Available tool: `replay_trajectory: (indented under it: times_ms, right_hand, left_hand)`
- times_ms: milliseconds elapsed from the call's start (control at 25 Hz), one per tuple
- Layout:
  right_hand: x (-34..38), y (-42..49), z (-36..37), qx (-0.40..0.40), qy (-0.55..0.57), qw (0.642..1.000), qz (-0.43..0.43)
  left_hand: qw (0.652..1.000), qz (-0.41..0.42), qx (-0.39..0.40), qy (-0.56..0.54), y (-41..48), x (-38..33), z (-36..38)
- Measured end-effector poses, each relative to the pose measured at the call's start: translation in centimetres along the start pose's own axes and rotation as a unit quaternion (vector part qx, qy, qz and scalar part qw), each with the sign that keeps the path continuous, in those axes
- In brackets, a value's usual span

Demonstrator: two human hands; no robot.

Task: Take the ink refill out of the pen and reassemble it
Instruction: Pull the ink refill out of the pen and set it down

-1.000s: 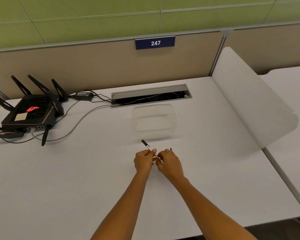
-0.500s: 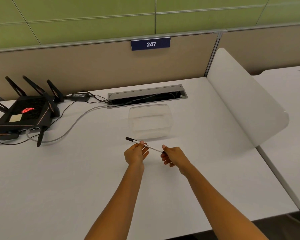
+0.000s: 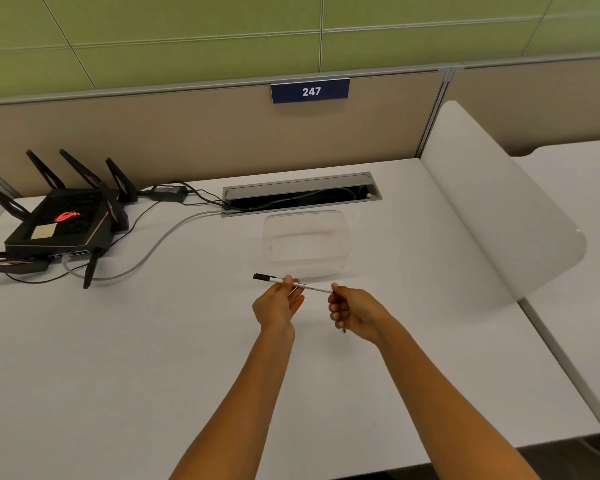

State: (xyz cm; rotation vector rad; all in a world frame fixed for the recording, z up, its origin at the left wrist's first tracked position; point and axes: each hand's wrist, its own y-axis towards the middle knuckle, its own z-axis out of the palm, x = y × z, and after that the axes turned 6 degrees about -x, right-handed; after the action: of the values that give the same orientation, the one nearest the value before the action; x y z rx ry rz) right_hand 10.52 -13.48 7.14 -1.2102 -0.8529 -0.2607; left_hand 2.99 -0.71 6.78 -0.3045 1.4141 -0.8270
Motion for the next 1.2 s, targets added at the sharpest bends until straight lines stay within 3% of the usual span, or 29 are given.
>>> replay_trajectory:
  times_ms: [160,320,560,640,840,960,1080,1120,1200]
  right_hand:
    - [-0.2,0.2,0.1,0.003,0.028,0.999,-0.036]
    - [-0.3,0.7,0.1,-0.022,-0.042,0.989,-0.143]
    - [1.3,0.7,-1.0,-0.041,-0.253,0.899,-0.356]
    - [1.7,0.9,-1.0,-0.046,-0.265,0.889,-0.371]
    - [2.4,0.9,-1.0,-0.008,-0.206,0.928,-0.309]
    - [2.3,0.6,-1.1,-0.046,-0.262,0.885,-0.383]
    - [2.3,0.8,-1.2,-0.085,-0.338,0.78,-0.519]
    - [2.2,0.9,-1.2,-0.083,-0.347,0.767,-0.533]
    - [2.3,0.8,-1.2,-0.08,-0.318,0.806,-0.493]
  left_hand:
    - [1.0,-0.003,-0.005,-0.015,-0.4,-0.2,0.0]
    - [0.999,0.002,-0.03,-0.021,-0.7,-0.8,0.5]
    - [0.998,-0.004,-0.029,-0.05,-1.0,-1.8,0.5]
    - [0.998,0.0,-0.014,-0.059,-1.2,-2.2,0.5]
    - [0.998,0.011,0.016,-0.061,-1.5,-2.8,0.5]
    - [0.998,0.013,0.013,-0.057,-1.6,-3.0,0.4]
    - [0.998,0.008,0.012,-0.062,-1.6,-3.3,0.4]
    - [0.998,0.008,0.011,-0.061,-1.6,-3.5,0.5]
    - [0.998,0.011,0.012,-0.057,-1.5,-3.7,0.5]
